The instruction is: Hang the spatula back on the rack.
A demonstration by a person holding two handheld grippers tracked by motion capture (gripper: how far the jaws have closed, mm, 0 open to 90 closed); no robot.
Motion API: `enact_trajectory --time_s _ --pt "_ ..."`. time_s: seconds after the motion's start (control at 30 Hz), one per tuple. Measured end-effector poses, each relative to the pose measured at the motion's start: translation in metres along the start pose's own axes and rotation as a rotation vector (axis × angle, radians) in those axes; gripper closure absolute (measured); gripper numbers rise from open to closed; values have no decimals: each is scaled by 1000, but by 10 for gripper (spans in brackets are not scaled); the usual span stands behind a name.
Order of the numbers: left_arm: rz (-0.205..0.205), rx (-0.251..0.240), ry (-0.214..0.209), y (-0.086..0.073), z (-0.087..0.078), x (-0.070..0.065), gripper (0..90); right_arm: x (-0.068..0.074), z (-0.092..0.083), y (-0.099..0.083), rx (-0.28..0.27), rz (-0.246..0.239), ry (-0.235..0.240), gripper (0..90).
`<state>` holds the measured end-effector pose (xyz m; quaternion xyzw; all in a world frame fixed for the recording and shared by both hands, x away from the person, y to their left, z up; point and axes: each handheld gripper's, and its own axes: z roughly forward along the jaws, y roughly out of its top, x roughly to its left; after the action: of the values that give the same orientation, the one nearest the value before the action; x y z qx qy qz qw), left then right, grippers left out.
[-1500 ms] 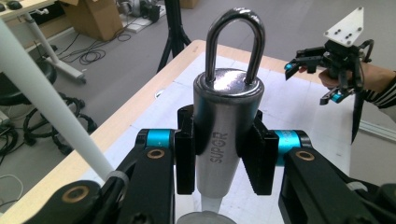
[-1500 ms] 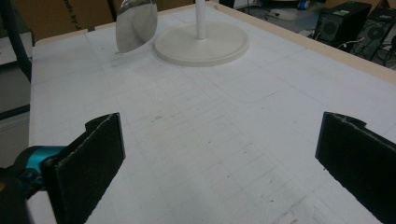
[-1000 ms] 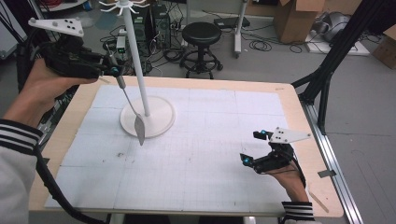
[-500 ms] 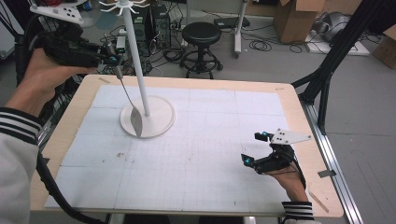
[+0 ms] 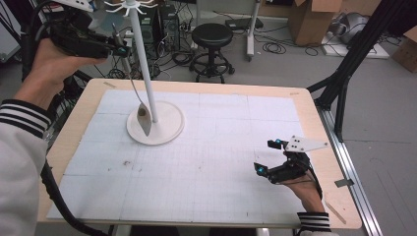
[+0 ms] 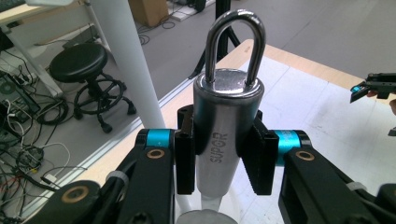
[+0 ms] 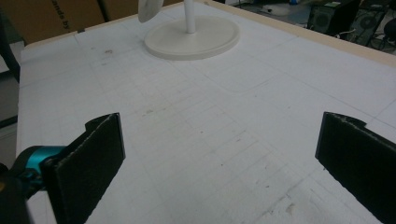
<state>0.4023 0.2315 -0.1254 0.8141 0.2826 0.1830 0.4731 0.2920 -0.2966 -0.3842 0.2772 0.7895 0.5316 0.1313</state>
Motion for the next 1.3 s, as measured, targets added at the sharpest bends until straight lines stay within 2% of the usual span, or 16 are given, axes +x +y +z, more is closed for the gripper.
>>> enact_trajectory --time_s 0.3,0.5,0.77,0.83,1.3 --pt "-18 5 5 6 6 6 688 1 1 0 1 -6 5 4" --pt "-11 9 -1 12 7 8 688 0 0 0 -3 -2 4 4" --pt "-23 16 16 15 10 13 688 1 1 0 2 2 7 4" --pt "-34 18 19 15 11 13 688 0 1 0 1 0 5 4" --pt "-33 31 22 20 16 11 688 -1 2 -2 5 5 6 4"
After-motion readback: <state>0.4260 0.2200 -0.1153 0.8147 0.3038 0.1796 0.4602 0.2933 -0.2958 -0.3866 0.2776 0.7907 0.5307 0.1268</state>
